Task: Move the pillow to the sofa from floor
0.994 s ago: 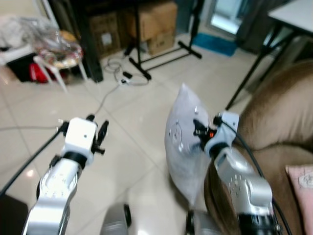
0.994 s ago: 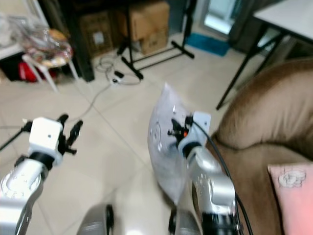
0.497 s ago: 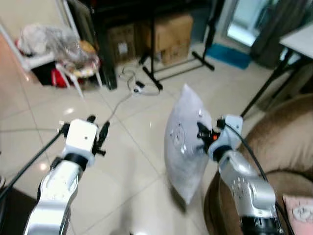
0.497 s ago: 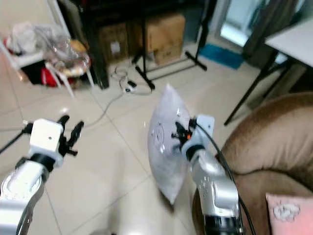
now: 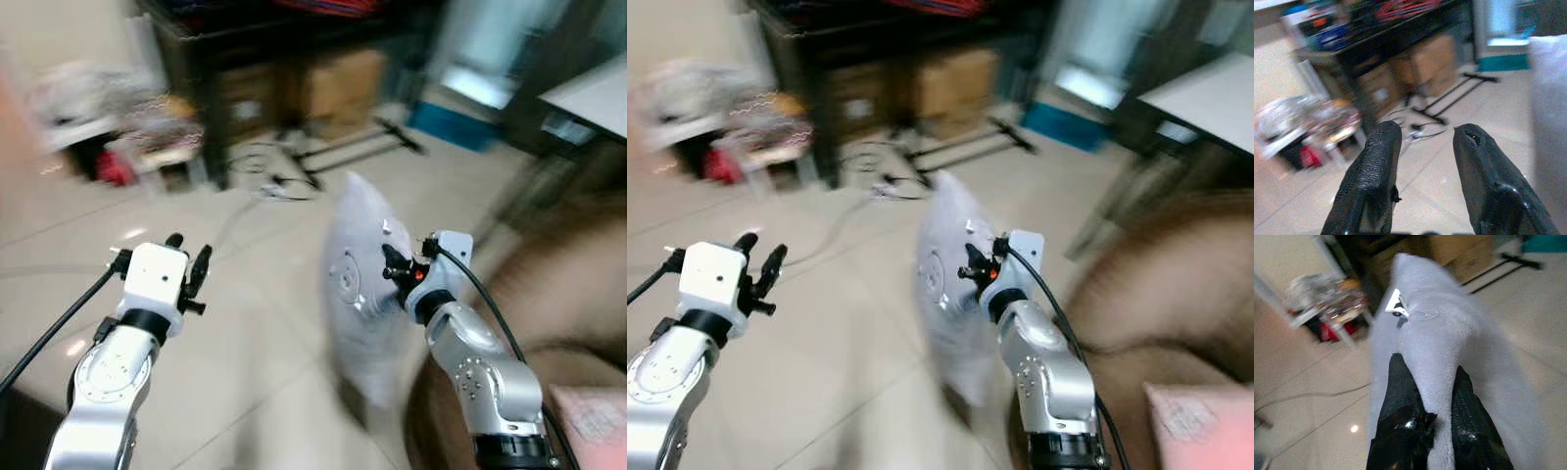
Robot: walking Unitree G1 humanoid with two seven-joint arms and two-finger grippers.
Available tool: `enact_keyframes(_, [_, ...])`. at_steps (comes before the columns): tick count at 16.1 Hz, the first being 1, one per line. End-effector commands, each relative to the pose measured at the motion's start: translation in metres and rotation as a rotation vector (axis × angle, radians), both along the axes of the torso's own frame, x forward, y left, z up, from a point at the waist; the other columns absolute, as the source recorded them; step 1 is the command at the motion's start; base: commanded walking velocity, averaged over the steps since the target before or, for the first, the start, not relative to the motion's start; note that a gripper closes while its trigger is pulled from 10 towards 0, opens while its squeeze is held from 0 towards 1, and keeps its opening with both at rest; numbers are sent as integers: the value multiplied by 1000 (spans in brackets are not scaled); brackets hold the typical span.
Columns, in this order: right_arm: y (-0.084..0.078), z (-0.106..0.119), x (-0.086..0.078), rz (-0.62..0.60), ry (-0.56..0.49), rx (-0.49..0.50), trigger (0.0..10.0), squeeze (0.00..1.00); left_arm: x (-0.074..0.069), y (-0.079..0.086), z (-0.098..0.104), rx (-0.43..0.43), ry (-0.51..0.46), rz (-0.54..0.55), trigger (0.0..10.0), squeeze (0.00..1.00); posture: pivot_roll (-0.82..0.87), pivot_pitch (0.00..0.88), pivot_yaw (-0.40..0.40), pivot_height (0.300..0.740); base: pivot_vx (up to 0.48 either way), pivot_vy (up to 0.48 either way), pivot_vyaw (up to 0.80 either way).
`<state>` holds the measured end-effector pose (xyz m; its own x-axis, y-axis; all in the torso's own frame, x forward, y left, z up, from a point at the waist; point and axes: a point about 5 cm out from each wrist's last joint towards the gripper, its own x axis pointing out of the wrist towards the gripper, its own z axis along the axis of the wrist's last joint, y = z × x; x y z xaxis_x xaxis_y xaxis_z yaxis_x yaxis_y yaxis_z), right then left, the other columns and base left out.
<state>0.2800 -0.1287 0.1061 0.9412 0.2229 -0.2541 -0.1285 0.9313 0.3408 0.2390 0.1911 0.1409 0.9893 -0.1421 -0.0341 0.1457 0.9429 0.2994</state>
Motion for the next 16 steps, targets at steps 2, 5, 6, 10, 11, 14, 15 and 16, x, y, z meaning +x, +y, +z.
enact_keyframes(2, [-4,23,1,-8,-120,33,10000,0,-1,-4,2,-17,-7,-29,10000,0,-11,0,-29,740,0,0,-800])
enact_keyframes(5, [-3,30,1,-2,-166,71,10000,0,0,-4,4,-32,-10,-44,10000,0,-15,0,-22,740,176,0,-800])
enact_keyframes(6, [-3,34,1,-1,-186,85,10000,0,0,-4,5,-37,-10,-49,10000,0,-15,0,-21,740,311,0,-800])
enact_keyframes(10, [-3,38,1,0,-213,106,10000,0,1,-4,5,-40,-10,-57,10000,0,-15,0,-21,740,321,0,-800])
enact_keyframes(11, [-3,39,1,1,-216,108,10000,0,1,-4,5,-40,-11,-58,10000,0,-15,0,-22,740,322,0,-800])
enact_keyframes(14, [-5,41,0,-11,-239,119,10000,0,1,-4,3,-22,-3,-44,10000,0,-18,0,-21,740,107,0,-710])
enact_keyframes(15, [-7,41,0,-17,-248,122,10000,0,1,-4,2,-13,5,-44,10000,0,-18,0,-21,740,0,0,0])
enact_keyframes(16, [-7,42,-1,-20,-252,126,10000,0,1,-4,1,-14,6,-45,10000,0,-18,0,-21,740,0,0,0])
